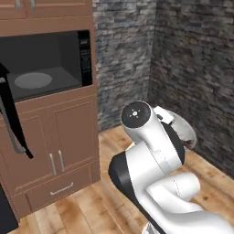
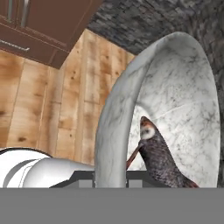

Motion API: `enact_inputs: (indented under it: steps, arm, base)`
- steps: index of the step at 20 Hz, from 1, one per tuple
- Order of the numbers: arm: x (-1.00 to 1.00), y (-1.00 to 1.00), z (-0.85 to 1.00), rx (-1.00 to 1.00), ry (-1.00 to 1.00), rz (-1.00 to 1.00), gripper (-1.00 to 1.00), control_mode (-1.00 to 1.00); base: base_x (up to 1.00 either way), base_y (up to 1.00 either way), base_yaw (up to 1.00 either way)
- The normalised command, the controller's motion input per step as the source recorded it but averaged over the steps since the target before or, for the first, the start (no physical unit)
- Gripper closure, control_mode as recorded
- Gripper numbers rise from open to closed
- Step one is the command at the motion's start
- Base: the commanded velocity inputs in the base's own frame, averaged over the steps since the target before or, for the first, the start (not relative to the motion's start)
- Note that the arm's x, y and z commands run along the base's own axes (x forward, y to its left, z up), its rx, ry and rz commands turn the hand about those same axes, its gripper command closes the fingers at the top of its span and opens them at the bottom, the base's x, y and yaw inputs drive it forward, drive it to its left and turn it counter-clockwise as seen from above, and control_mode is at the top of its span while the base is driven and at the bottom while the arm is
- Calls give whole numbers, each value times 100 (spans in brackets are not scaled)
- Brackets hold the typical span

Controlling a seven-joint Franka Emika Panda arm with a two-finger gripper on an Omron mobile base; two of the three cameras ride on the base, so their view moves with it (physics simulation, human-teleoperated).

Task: Remove the banana from the bowl and place it on the small plate. Then place the bowl with only the fish in the microwave, close the door, and press the start button to microwave the fish.

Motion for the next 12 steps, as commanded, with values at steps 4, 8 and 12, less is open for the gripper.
enact_inputs:
  steps: [4,8,12]
  arm:
    - [0,0,0,0,0,0,100,100]
    - [0,0,0,0,0,0,100,100]
    - [0,0,0,0,0,0,100,100]
  base:
    - [72,-3,55]
    - [77,-3,37]
    - [82,-11,27]
